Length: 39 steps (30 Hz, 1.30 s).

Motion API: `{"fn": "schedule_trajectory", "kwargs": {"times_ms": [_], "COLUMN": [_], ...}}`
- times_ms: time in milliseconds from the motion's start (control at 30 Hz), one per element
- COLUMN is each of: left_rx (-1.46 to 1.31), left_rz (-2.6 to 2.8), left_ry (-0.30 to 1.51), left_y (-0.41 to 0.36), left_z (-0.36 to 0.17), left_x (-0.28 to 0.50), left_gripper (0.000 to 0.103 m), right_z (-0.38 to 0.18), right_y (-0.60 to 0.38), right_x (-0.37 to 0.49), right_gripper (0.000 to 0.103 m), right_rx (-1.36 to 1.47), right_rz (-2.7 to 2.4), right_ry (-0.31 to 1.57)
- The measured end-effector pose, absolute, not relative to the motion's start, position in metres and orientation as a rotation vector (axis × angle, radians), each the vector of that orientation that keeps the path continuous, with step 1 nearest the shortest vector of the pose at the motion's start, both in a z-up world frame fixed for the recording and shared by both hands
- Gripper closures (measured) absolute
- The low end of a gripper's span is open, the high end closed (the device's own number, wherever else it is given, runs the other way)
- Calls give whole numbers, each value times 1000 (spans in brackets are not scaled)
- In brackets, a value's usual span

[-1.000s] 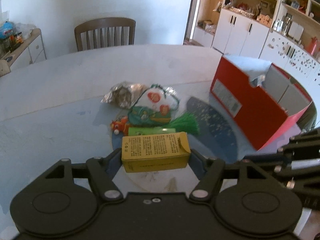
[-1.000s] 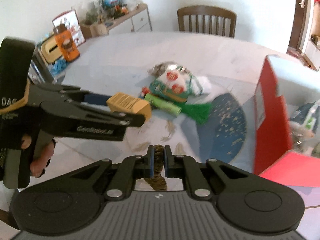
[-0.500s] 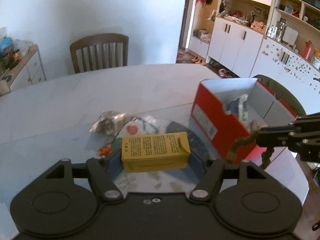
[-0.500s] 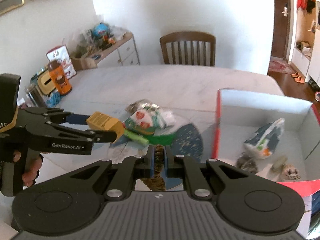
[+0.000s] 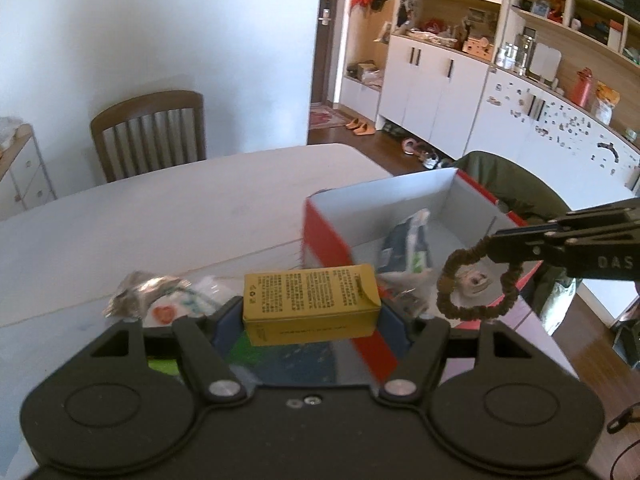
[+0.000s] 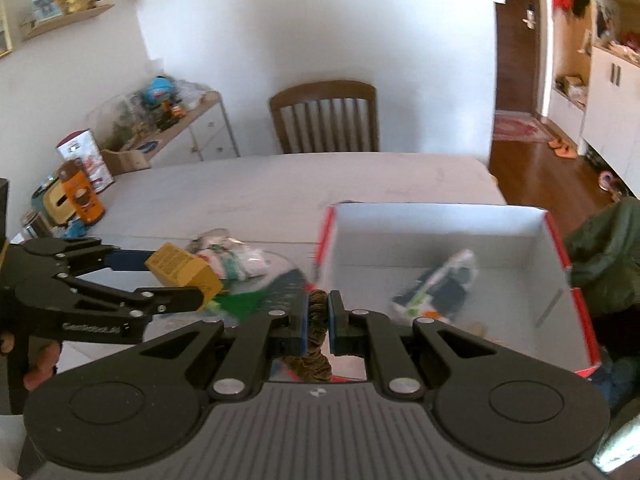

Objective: Organize objects
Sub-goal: 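Carry the yellow box with the left tool while the right tool carries the bead string over the red box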

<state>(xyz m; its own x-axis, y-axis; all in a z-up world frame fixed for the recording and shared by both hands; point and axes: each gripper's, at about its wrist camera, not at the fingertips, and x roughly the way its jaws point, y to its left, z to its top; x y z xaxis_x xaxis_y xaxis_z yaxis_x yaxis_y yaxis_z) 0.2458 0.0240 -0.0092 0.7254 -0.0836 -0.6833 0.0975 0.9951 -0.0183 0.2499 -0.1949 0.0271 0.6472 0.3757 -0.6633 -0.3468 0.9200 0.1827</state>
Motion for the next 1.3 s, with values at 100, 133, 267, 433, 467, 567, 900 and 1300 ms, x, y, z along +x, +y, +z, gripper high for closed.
{"fn": "schedule_trajectory", "kwargs": {"times_ms": [100, 133, 267, 433, 467, 567, 900, 1300], "left_rx": [38, 45, 58, 60, 65, 86, 99, 111], "left_rz": [-118, -125, -150, -176, -183, -192, -182, -141], "left_ry": [753, 754, 766, 800, 812, 840, 966, 1086], "left_y": [5, -3, -26, -55, -61, -77, -113, -129], "left_z": [-10, -10, -15, -26, -29, -39, -76, -107], "left_x": [257, 262, 276, 296, 301, 312, 352, 386], "left_gripper": [33, 33, 33, 33, 33, 33, 33, 33], "right_z": [26, 26, 23, 15, 13, 4, -34, -70], "right_y": [-214, -220, -241, -268, -272, -282, -303, -296], "right_x": [257, 260, 273, 295, 299, 311, 352, 381], "right_gripper": [94, 94, 94, 94, 94, 94, 94, 94], "right_rx": [32, 27, 19, 20, 20, 13, -2, -69], "right_rz": [394, 387, 363, 340, 336, 321, 287, 313], "right_ry": [769, 771, 780, 793, 798, 814, 894, 976]}}
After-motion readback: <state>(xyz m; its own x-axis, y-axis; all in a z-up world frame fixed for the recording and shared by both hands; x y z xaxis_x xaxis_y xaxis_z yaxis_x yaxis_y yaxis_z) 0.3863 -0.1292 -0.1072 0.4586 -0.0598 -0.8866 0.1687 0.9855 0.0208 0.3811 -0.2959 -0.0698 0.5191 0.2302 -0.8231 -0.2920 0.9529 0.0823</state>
